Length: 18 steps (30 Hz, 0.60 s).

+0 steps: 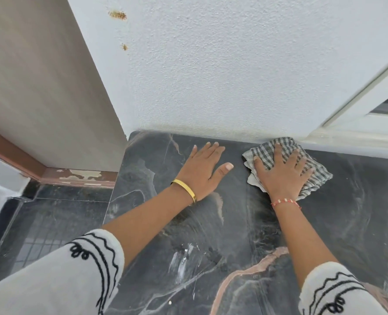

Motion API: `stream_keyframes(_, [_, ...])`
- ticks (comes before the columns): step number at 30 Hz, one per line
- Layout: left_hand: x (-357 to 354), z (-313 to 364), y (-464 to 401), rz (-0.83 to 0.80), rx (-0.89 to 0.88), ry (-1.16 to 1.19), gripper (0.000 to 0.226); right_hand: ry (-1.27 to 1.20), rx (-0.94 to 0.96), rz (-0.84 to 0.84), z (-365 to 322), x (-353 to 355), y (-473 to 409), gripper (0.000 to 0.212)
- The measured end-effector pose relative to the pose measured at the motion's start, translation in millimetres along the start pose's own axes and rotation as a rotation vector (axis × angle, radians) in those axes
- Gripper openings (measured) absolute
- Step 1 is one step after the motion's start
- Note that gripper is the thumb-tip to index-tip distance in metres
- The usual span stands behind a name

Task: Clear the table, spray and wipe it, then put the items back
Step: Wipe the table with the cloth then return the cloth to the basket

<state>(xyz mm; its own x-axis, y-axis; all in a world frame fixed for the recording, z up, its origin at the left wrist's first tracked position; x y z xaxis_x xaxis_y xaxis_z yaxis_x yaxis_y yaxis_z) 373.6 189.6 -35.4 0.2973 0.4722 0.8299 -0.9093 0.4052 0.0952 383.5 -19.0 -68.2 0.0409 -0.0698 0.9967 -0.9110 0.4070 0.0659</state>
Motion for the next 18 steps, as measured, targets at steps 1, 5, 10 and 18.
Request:
stream_keyframes(1, [2,-7,2,0.006,0.001,-0.004,0.059,0.001,-0.005,0.001,-2,1,1,0.077])
stream_keyframes(5, [12,-29,10,0.036,0.040,0.004,0.071,0.000,0.016,0.002,-32,-2,6,0.077])
stream_keyframes(10, [31,-54,24,0.113,0.070,0.073,0.075,-0.017,0.009,-0.005,-77,-7,15,0.078])
stream_keyframes(18, [60,-105,50,0.240,0.140,0.150,0.084,-0.020,0.017,-0.004,-144,-10,43,0.078])
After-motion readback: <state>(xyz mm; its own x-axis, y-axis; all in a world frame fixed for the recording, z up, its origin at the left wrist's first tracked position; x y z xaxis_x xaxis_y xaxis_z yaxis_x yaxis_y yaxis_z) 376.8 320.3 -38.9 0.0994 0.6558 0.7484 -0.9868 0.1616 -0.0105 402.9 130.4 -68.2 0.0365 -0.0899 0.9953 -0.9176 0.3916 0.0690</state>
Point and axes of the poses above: each hand's wrist, its own y-axis away from the middle knuckle, its own x-axis out of the back of the hand, z = x × y, the point moved 1 cm from there along -y, towards the middle knuckle, and after that the axes turned 3 degrees about x, right-handed, at the moved point
